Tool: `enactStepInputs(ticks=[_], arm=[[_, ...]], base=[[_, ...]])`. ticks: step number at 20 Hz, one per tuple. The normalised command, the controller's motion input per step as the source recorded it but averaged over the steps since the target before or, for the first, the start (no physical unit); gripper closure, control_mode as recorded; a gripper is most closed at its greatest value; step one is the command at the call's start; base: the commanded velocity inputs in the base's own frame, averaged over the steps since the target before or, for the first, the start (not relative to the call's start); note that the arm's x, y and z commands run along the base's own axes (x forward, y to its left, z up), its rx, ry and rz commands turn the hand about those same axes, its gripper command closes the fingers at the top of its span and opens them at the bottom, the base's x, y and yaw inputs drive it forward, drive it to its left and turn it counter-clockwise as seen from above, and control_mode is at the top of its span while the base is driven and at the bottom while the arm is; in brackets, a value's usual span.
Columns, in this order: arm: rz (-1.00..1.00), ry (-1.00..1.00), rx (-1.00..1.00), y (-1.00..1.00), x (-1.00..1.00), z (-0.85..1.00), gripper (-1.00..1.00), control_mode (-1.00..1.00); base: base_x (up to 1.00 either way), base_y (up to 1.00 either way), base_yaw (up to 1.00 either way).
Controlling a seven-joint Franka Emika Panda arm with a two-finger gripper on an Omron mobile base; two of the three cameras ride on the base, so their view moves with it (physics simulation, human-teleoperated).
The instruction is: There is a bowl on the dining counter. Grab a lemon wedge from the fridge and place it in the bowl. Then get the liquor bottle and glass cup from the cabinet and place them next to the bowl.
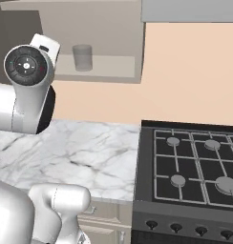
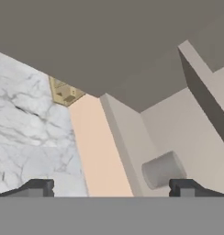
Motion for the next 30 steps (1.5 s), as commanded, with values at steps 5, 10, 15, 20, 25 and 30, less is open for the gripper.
enactStepInputs(ticks=[5, 10, 15, 20, 25, 30], arm=[[0.00, -0.02, -0.09, 0.00, 0.29, -0.02, -1.00, -1.00], [0.03, -0.01, -0.02, -0.03, 0.21, -0.05, -1.00, -1.00], [0.01, -0.02, -0.05, 0.00, 0.24, -0.01, -1.00, -1.00], [0.03, 0.00, -0.06, 0.00, 0.44, 0.00, -1.00, -1.00], [0.01, -0.06, -0.07, -0.06, 0.13, 0.03, -1.00, -1.00], [0.00, -0.09, -0.06, 0.00, 0.06, 0.00, -1.00, -1.00]], base=[[0.00, 0.00, 0.00], [0.00, 0.00, 0.00], [0.00, 0.00, 0.00], [0.00, 0.00, 0.00], [0.00, 0.00, 0.00], [0.00, 0.00, 0.00]])
